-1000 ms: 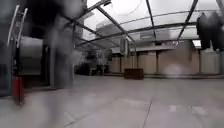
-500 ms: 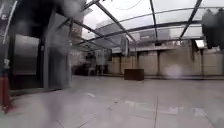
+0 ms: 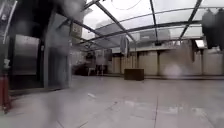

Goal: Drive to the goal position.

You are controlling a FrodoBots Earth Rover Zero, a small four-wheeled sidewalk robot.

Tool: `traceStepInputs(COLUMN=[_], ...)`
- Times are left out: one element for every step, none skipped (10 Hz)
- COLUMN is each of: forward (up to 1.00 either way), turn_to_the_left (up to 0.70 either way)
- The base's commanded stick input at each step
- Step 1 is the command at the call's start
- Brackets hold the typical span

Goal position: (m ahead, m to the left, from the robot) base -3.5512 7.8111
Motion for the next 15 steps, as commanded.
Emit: traceStepInputs(forward=[0.70,0.70,0.70,0.70,0.70,0.70,0.70,0.70,0.70,0.70,0.70,0.70,0.70,0.70,0.70], turn_to_the_left=[0.00,0.00,0.00,-0.16,-0.27,-0.27,0.12,0.27,0.27,0.27,0.27,0.27,0.00,0.11,0.27])
